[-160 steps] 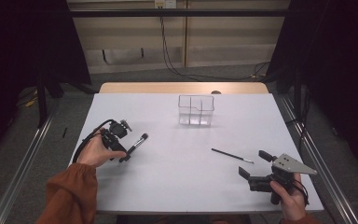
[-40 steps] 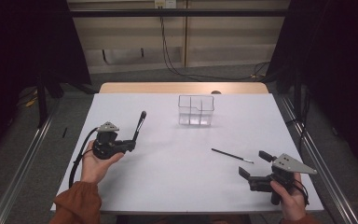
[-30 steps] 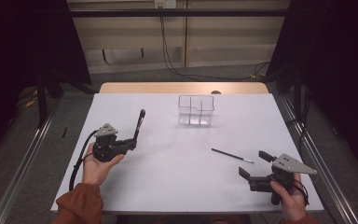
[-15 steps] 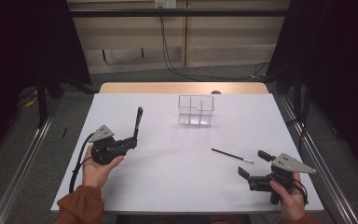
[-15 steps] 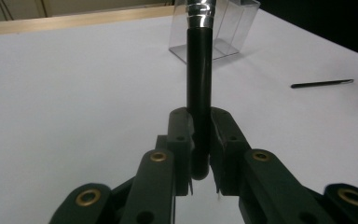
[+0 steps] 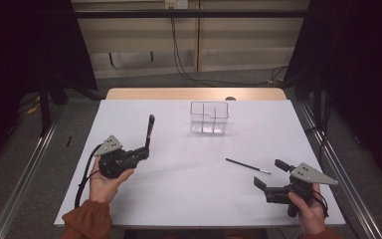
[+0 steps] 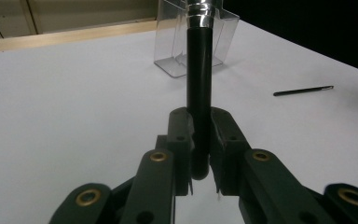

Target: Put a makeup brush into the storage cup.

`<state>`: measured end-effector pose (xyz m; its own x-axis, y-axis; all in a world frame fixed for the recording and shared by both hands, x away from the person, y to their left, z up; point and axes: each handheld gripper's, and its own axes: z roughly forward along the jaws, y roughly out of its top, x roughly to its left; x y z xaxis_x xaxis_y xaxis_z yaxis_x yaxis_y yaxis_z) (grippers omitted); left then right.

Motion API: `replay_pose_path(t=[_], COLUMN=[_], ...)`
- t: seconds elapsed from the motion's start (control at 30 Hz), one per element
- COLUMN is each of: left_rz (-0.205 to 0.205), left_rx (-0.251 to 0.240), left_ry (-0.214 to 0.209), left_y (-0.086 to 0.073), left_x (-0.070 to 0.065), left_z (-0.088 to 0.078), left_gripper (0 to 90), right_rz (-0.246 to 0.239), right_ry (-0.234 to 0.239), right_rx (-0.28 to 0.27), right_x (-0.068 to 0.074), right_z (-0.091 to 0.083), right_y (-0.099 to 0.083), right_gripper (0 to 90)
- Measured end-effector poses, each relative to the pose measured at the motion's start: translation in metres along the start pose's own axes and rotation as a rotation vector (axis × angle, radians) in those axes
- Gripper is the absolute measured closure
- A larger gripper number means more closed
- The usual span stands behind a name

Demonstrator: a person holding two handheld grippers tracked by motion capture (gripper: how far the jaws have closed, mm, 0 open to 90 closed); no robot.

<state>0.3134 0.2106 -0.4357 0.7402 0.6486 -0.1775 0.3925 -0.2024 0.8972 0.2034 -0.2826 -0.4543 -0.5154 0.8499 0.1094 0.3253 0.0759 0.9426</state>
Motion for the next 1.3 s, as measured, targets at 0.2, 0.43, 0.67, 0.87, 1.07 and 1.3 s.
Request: replay_pose_path(t=[0.2,0.43,0.67,0.87,1.07,1.3], left_rz=[0.002,0.030,0.031,0.028,0.043,0.036], left_rx=[-0.005,-0.010,-0.019,-0.022,-0.018,-0.026], left_ry=[-0.026,-0.072,-0.086,-0.086,-0.108,-0.120], left_y=[0.000,0.003,0.004,0.003,0.005,0.006], left_x=[-0.005,-0.017,-0.022,-0.026,-0.035,-0.039], left_z=[0.003,0.006,0.009,0.012,0.017,0.018], left_gripper=[79.7,79.7,79.6,79.6,79.7,79.6], right_rz=[0.000,-0.001,-0.022,-0.024,-0.049,-0.060], right_ry=[0.006,0.042,0.103,0.147,0.185,0.217], right_rx=[-0.001,-0.005,-0.008,-0.016,-0.008,-0.020], right_x=[0.000,0.004,0.015,0.025,0.037,0.043], right_z=[0.002,0.007,0.014,0.024,0.035,0.047], right_y=[0.001,0.005,0.011,0.017,0.023,0.031], right_gripper=[0.1,0.1,0.0,0.0,0.0,0.0])
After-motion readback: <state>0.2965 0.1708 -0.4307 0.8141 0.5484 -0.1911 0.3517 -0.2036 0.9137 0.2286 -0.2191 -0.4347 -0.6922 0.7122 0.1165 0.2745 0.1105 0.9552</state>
